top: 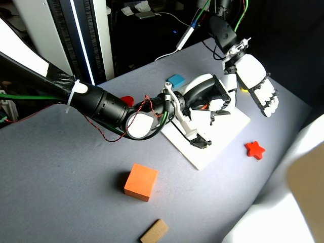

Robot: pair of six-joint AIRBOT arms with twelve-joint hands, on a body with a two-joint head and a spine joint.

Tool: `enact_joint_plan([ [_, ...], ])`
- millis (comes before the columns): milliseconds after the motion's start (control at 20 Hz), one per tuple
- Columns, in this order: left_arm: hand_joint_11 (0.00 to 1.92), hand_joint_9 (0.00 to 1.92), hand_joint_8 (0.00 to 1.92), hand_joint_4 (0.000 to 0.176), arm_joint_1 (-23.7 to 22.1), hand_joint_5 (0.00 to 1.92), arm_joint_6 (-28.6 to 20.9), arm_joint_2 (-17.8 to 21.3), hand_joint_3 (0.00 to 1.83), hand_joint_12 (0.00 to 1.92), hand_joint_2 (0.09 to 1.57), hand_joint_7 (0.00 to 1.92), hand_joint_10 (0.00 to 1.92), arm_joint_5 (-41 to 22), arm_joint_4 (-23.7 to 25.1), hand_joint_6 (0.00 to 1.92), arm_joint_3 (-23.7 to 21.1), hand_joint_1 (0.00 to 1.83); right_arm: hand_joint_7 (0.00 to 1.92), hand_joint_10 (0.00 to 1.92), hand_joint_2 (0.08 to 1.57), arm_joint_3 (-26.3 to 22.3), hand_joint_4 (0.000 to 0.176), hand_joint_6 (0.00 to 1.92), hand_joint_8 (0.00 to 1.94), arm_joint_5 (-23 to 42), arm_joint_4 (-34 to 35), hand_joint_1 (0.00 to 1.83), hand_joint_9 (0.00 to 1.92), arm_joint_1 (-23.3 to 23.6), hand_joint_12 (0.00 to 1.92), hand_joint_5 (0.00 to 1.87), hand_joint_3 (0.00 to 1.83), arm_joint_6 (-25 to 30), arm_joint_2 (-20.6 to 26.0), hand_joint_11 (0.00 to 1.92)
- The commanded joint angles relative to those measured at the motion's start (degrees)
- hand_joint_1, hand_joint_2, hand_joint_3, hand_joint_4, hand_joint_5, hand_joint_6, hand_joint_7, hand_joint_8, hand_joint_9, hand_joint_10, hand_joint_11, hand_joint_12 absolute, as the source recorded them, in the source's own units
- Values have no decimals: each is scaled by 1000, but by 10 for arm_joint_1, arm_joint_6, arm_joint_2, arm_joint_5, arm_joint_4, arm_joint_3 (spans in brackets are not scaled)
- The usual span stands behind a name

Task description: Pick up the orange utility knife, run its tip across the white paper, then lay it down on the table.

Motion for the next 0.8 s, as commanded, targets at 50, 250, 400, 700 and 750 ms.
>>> enact_joint_plan([
  [50,0,0,0,0,-2,0,0,2,0,138,1232,0,0,-55,24,0,5,0,1543,1921,1145,-2,176,1921,1941,62,16,1495,1645,0,1921,1380,213,-5,0,1705],
  [250,0,0,0,0,-2,0,0,2,0,67,1236,0,0,-55,24,0,3,0,1556,1921,1169,-2,176,1921,1941,74,-6,1472,1653,-5,1921,1410,219,5,3,1709],
  [400,0,0,0,0,-2,0,-1,2,0,132,1232,0,0,-55,24,0,2,0,1562,1921,1161,-2,176,1921,1941,88,-24,1480,1660,-6,1921,1418,216,16,10,1723],
  [700,0,0,0,0,-4,0,-1,2,0,70,1236,0,0,-55,24,0,-1,0,1549,1921,1181,-52,176,1921,1941,96,-52,1444,1639,-13,1921,1392,218,30,63,1695],
  [750,0,0,0,0,-4,0,-1,2,0,70,1234,0,0,-55,24,0,-2,0,1548,1921,1185,-63,176,1921,1941,96,-53,1427,1631,-15,1921,1396,218,31,73,1685],
])
